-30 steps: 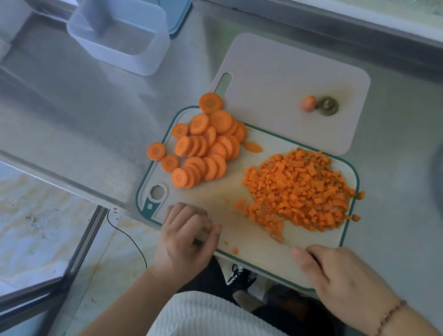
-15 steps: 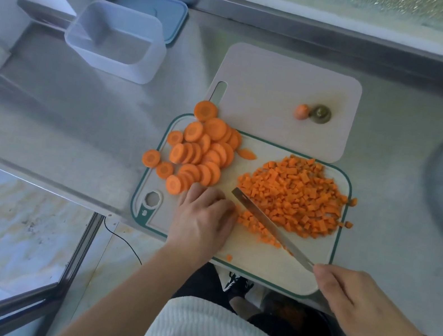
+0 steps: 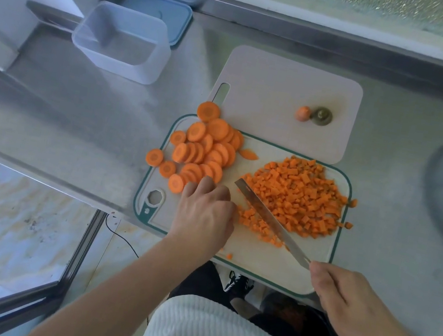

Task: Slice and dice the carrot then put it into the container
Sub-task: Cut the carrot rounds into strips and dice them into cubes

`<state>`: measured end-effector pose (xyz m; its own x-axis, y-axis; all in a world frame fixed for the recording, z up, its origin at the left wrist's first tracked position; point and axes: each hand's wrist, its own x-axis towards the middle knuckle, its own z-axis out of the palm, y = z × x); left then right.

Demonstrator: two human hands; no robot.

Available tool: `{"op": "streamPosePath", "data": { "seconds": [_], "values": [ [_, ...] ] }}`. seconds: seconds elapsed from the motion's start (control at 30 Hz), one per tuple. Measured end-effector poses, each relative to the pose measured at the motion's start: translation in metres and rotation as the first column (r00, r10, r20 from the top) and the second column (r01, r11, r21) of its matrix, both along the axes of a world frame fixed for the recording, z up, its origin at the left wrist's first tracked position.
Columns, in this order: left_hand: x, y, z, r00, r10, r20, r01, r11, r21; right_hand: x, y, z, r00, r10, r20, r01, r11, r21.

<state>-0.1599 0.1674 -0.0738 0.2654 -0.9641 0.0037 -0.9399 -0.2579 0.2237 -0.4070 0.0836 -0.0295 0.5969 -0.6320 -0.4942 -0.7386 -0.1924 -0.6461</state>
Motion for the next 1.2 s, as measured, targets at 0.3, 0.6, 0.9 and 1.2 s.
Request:
{"op": "streamPosePath", "data": {
  "seconds": [0.3,0.6,0.9,1.2],
  "values": [
    [-0.003,-0.021,0.006,0.974,-0.068,0.216,0.048,0.994,0.095,0.002,0.002,0.001,1.000,-0.010,0.013,0.009,1.000,0.005],
    [0.000,0.006,0.001,0.961,0.133,-0.243,-0.153,0.986,-0.065,0.003,0.002,0.001,0.999,-0.033,0.029,0.033,0.999,0.023],
    [-0.012,0.031,-0.016,0.949,0.147,-0.279,-0.172,0.983,-0.067,0.000,0.007,0.003,0.994,0.095,-0.056,-0.090,0.992,0.083],
    [-0.022,0.050,-0.032,0.975,-0.020,-0.223,-0.049,0.953,-0.300,0.005,0.014,-0.003,0.985,0.157,-0.077,-0.153,0.986,0.061]
  ]
}}
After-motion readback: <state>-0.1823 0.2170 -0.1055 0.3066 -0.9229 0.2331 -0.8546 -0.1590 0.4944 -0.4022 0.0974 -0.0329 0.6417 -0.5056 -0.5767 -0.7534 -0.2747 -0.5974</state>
